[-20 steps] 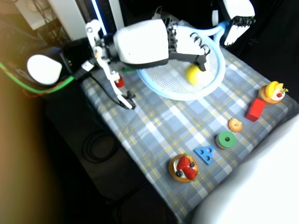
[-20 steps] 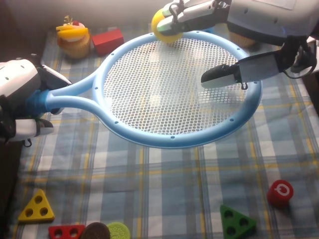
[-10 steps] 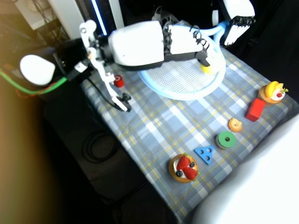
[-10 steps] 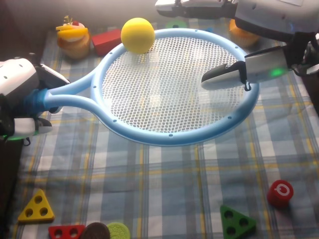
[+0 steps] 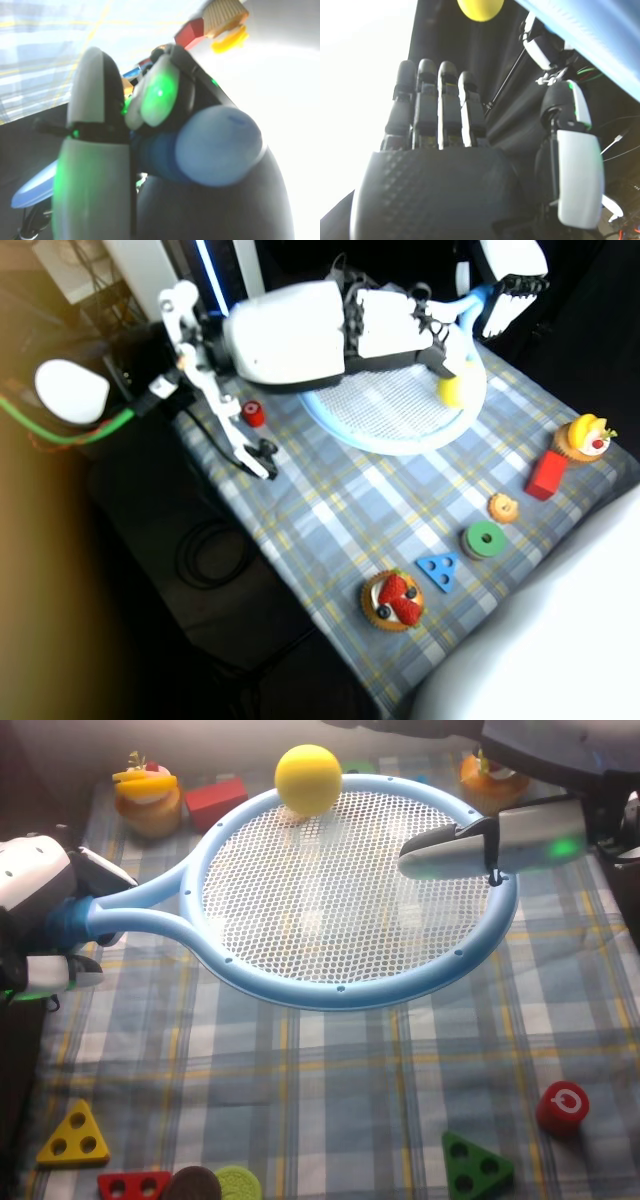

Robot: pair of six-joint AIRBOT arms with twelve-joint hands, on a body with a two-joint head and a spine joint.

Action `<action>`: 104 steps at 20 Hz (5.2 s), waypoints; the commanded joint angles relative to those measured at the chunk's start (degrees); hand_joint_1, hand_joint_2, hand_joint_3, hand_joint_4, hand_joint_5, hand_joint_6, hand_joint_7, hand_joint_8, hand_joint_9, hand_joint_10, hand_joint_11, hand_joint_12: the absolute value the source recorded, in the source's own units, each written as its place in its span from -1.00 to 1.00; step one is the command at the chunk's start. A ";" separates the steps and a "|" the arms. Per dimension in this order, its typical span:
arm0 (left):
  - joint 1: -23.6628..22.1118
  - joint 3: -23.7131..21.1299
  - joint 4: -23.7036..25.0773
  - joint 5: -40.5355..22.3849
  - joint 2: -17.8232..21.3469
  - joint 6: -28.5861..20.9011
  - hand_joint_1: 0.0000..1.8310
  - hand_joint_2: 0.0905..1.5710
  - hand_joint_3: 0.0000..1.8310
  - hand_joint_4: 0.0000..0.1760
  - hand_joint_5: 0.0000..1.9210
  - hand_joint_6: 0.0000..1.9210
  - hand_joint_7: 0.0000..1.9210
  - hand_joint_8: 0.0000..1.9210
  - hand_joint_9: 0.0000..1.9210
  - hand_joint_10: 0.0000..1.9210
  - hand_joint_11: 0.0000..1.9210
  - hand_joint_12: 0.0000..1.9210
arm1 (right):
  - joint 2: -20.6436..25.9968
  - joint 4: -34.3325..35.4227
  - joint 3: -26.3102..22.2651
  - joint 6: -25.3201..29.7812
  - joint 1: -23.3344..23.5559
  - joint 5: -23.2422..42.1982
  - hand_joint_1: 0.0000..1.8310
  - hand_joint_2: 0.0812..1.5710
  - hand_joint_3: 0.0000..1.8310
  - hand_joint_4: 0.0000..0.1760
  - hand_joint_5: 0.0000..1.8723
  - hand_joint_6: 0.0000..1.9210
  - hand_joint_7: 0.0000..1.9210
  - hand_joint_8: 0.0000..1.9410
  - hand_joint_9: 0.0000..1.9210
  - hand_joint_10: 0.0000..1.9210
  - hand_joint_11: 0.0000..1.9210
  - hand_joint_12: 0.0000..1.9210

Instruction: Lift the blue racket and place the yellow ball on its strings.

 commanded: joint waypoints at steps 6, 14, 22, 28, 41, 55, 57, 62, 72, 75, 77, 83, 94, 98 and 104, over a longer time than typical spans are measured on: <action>-0.64 0.64 0.22 -6.12 -0.23 0.65 1.00 0.38 -1.00 0.41 0.01 1.00 0.31 1.00 0.65 1.00 0.71 1.00 | 3.47 6.58 -2.00 -4.90 0.97 7.70 -0.48 0.42 -1.00 -1.00 -0.67 -1.00 -0.64 -1.00 -0.65 -1.00 -0.98 -0.38; -0.78 1.06 -0.69 -5.12 -0.69 3.62 1.00 0.44 -1.00 0.13 0.01 1.00 0.33 1.00 0.66 1.00 0.73 1.00 | 5.90 10.66 -3.27 -7.60 -0.62 10.39 -0.49 0.40 -1.00 -0.70 -0.63 -1.00 -0.57 -1.00 -0.57 -1.00 -1.00 -0.09; -1.89 2.27 -1.28 -3.05 -2.11 6.66 0.99 0.44 -1.00 -0.10 0.00 1.00 0.32 1.00 0.66 1.00 0.72 1.00 | 6.71 13.15 -3.39 -7.91 -2.59 12.17 -0.55 0.43 -1.00 -0.67 -0.70 -1.00 -0.60 -1.00 -0.65 -1.00 -1.00 -0.31; -3.34 3.45 -1.71 -1.41 -3.69 9.31 0.94 0.43 -1.00 0.09 -0.05 1.00 0.31 1.00 0.65 1.00 0.70 1.00 | 6.89 14.13 -3.49 -7.91 -3.77 12.58 -0.50 0.43 -1.00 -1.00 -0.65 -1.00 -0.56 -0.99 -0.56 -0.99 -1.00 -0.19; -4.13 6.77 -3.95 1.90 -8.07 11.40 0.89 0.38 -1.00 0.25 -0.15 1.00 0.27 1.00 0.59 1.00 0.65 1.00 | 7.89 17.95 -3.86 -7.92 -7.87 15.69 -0.49 0.43 -1.00 -0.86 -0.65 -1.00 -0.56 -1.00 -0.58 -1.00 -1.00 -0.18; -3.97 6.37 -8.67 2.76 -8.80 19.39 0.39 0.37 -1.00 -0.51 -0.38 1.00 -0.28 1.00 -0.11 1.00 0.00 1.00 | 8.02 18.99 -3.76 -8.03 -9.74 16.76 -0.55 0.47 -1.00 -1.00 -0.66 -1.00 -0.57 -1.00 -0.59 -1.00 -1.00 -0.19; -3.64 6.33 -8.95 2.63 -8.80 19.41 0.34 0.30 -1.00 -1.00 -0.43 0.93 -0.42 0.99 -0.30 1.00 -0.23 1.00 | 8.02 18.99 -3.75 -8.03 -9.81 16.75 -0.50 0.46 -1.00 -1.00 -0.65 -1.00 -0.57 -1.00 -0.60 -1.00 -1.00 -0.27; -2.84 5.95 -10.04 1.99 -8.55 20.00 0.04 0.31 -1.00 -0.60 -0.46 -0.42 -0.68 0.33 -0.63 0.62 -0.65 0.75 | 8.11 19.14 -3.76 -8.03 -10.11 16.75 -0.50 0.45 -1.00 -0.81 -0.65 -1.00 -0.58 -1.00 -0.65 -1.00 -1.00 -0.34; -1.07 3.01 -10.61 -1.80 -6.20 20.01 -0.46 0.12 -1.00 1.00 -1.00 -1.00 -1.00 -1.00 -0.95 -0.99 -1.00 -0.78 | 8.02 19.23 -3.59 -8.04 -10.36 16.75 -0.45 0.46 -1.00 -0.98 -0.64 -1.00 -0.57 -1.00 -0.61 -1.00 -1.00 -0.34; -0.52 0.36 -6.97 -5.03 -3.96 15.90 -0.46 0.13 -1.00 1.00 -1.00 -1.00 -1.00 -1.00 -0.96 -1.00 -0.94 -0.78 | 7.82 19.24 -3.50 -8.04 -10.36 16.77 -0.50 0.48 -1.00 -1.00 -0.63 -1.00 -0.57 -1.00 -0.60 -1.00 -1.00 -0.18; 0.05 -2.09 -3.16 -9.33 -1.81 10.81 -0.59 0.16 -0.99 1.00 -1.00 -1.00 -0.99 -1.00 -0.91 -0.99 -0.94 -0.77 | 7.64 19.29 -3.53 -8.04 -10.60 17.22 -0.49 0.48 -1.00 -1.00 -0.64 -1.00 -0.58 -1.00 -0.61 -1.00 -1.00 -0.22; 1.90 -8.42 6.35 -24.08 4.37 -1.23 -0.55 0.20 -1.00 0.94 -1.00 -1.00 -1.00 -1.00 -1.00 -1.00 -1.00 -0.85 | 8.56 22.83 -4.57 -8.04 -14.52 22.05 -0.56 0.51 -1.00 -0.73 -0.68 -1.00 -0.66 -1.00 -0.70 -1.00 -1.00 -0.38; 7.05 -10.09 13.29 -41.16 9.14 -25.07 -0.33 0.12 -0.99 1.00 -1.00 -1.00 -0.95 -0.99 -0.97 -0.99 -1.00 -0.47 | 13.34 37.08 -11.42 -12.02 -31.48 43.21 -0.47 0.50 -1.00 -0.67 -0.61 -0.99 -0.56 -1.00 -0.59 -0.99 -1.00 -0.32; 11.88 -1.23 14.16 -43.92 6.66 -59.96 -0.41 0.11 -0.99 1.00 -1.00 -1.00 -0.98 -1.00 -0.95 -1.00 -1.00 -0.41 | 13.66 40.91 -12.38 -12.02 -35.46 47.12 -0.49 0.54 -1.00 -0.80 -0.59 -1.00 -0.52 -0.99 -0.55 -0.99 -1.00 -0.23; 22.04 2.13 8.30 -55.00 3.74 -75.95 -0.60 0.12 -0.99 1.00 -1.00 -1.00 -0.93 -1.00 -0.87 -0.99 -1.00 -0.03 | 13.69 43.29 -13.24 -12.02 -37.03 50.09 -0.59 0.50 -1.00 -1.00 -0.59 -1.00 -0.48 -0.99 -0.52 -0.99 -1.00 -0.10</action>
